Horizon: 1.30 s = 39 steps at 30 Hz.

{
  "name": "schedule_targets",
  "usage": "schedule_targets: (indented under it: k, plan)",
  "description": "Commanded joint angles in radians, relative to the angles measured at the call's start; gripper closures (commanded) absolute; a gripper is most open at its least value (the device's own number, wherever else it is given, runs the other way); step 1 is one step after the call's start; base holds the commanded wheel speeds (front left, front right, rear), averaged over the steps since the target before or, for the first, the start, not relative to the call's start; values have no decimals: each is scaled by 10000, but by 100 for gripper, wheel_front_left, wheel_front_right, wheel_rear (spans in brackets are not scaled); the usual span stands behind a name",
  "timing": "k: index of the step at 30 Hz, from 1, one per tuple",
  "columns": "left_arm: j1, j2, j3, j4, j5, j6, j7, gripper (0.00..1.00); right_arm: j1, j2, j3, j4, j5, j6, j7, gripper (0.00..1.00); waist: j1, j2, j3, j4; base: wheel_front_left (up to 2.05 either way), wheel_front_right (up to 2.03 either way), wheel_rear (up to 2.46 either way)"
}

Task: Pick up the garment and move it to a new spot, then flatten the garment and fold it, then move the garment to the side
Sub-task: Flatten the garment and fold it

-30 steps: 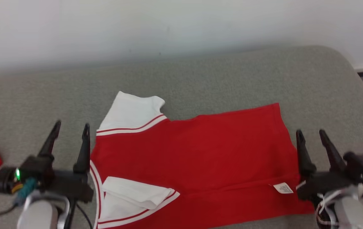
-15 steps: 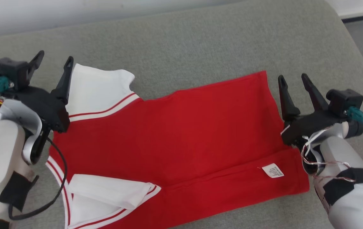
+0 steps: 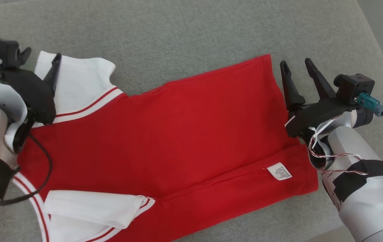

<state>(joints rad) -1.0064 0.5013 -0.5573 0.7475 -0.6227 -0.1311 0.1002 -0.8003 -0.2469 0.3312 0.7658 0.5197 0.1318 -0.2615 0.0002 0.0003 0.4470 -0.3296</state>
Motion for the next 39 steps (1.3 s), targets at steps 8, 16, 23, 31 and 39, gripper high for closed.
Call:
schedule_targets:
  k: [8, 16, 23, 31, 39]
  plan:
    - [-606, -59, -512, 1150, -553, 13, 671, 0, -181, 11, 200, 103, 188, -17, -41, 0, -2, -3, 198, -237, 0, 0, 0]
    - [-924, -150, -1043, 1090, -985, 13, 682, 100, -456, 41, 571, 501, 388, -17, -41, 0, -2, -3, 64, -55, 0, 0, 0]
    - [-1155, -217, -1477, 463, -1329, 12, 120, 100, -1133, -137, 1380, 1448, 1007, -17, 234, 0, -2, -3, -54, 383, 0, 0, 0]
    - [-1464, -405, -2028, -43, -1568, 12, -274, 100, -1873, -329, 1983, 2450, 1632, -17, 949, 0, -2, -3, 57, 881, 0, 0, 0]
    - [-1568, -451, -2356, -125, -1986, 12, -488, 100, -2183, -321, 2306, 3037, 2108, -17, 1215, 100, -2, -3, 172, 1049, 0, 0, 0]
